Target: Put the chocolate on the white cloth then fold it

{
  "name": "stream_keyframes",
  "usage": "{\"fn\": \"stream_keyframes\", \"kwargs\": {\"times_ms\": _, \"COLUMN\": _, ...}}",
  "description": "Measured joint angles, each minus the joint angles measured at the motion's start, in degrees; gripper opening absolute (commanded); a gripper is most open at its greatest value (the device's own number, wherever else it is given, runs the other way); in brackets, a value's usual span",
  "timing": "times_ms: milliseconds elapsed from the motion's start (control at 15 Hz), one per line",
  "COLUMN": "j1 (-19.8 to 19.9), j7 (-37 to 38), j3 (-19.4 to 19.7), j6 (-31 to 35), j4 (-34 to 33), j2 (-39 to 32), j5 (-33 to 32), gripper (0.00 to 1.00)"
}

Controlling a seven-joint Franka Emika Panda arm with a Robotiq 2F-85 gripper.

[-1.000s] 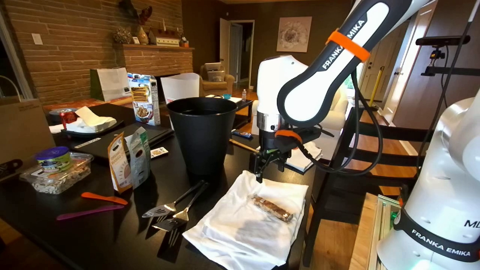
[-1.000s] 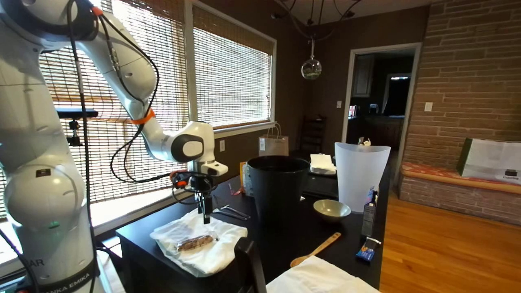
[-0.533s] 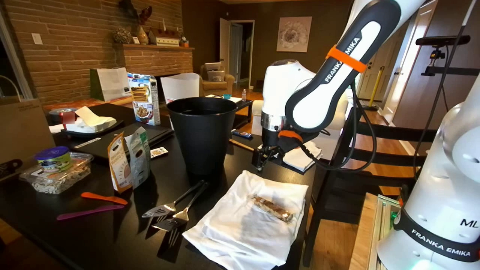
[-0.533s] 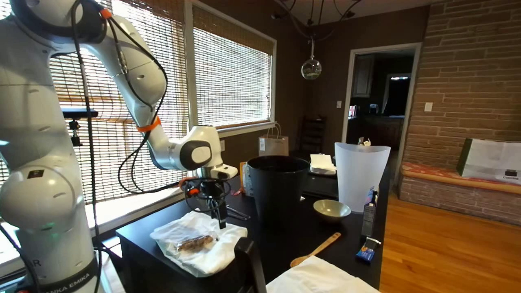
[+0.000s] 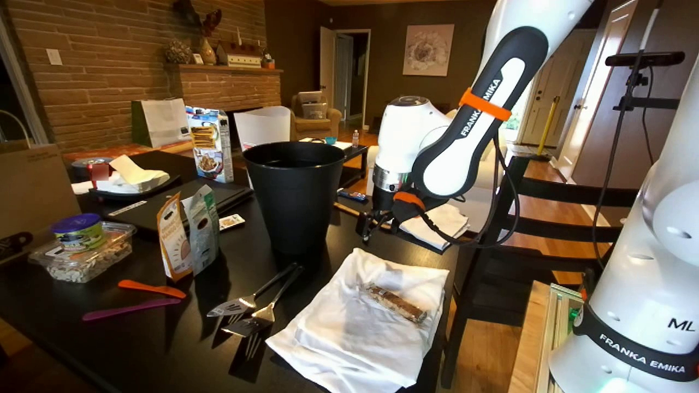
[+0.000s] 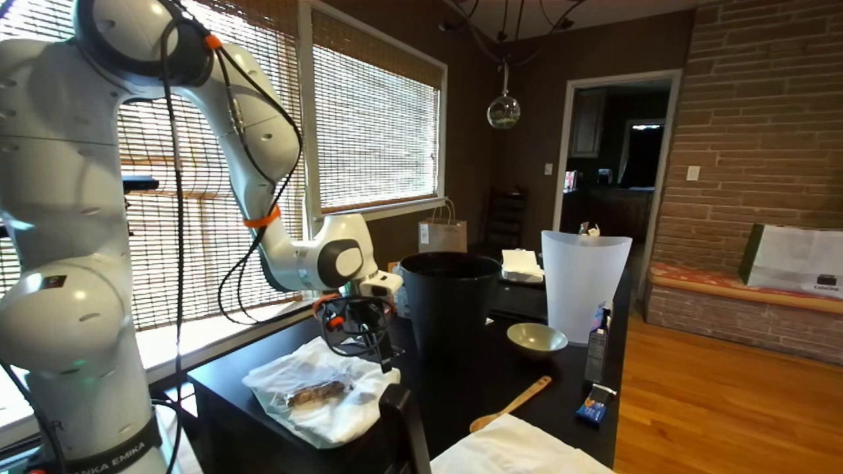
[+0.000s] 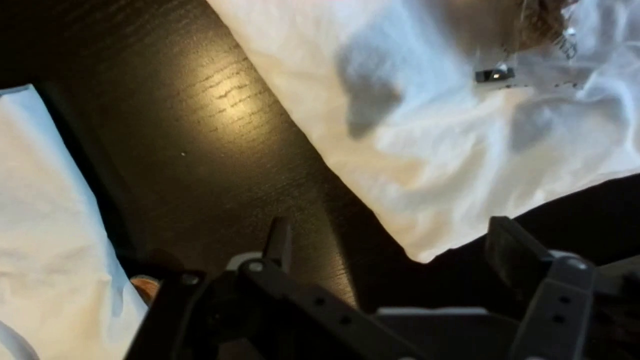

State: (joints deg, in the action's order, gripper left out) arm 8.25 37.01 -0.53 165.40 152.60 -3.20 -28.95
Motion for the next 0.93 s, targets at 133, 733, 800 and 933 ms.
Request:
{"fn": "stream_keyframes", "kwargs": {"times_ms": 133, "j1": -0.1, "j7": 2.3, "j3": 0.2, "j6": 0.1, "j4": -2.2, "j2": -2.1, "j5": -1.5, "gripper": 1.00}}
{"fn": "stream_keyframes", "kwargs": {"times_ms": 733, "j1": -3.9, "j7": 13.6, "j3": 2.4, "j6": 0.1, "j4": -10.3, "j2": -12.2, "j5": -7.4, "gripper": 0.72}}
{"fn": "stream_keyframes", "kwargs": {"times_ms": 800, "j1": -4.3, "j7": 14.2, "j3": 2.5, "j6": 0.1, "j4": -10.8, "j2": -13.1, "j5": -7.4, "gripper": 0.71}}
{"fn": "stream_keyframes", "kwargs": {"times_ms": 933, "j1": -5.1, "j7": 14.9, "j3": 2.7, "j6": 0.1, "j4": -11.6, "j2": -14.6, "j5": -7.4, "gripper": 0.56}}
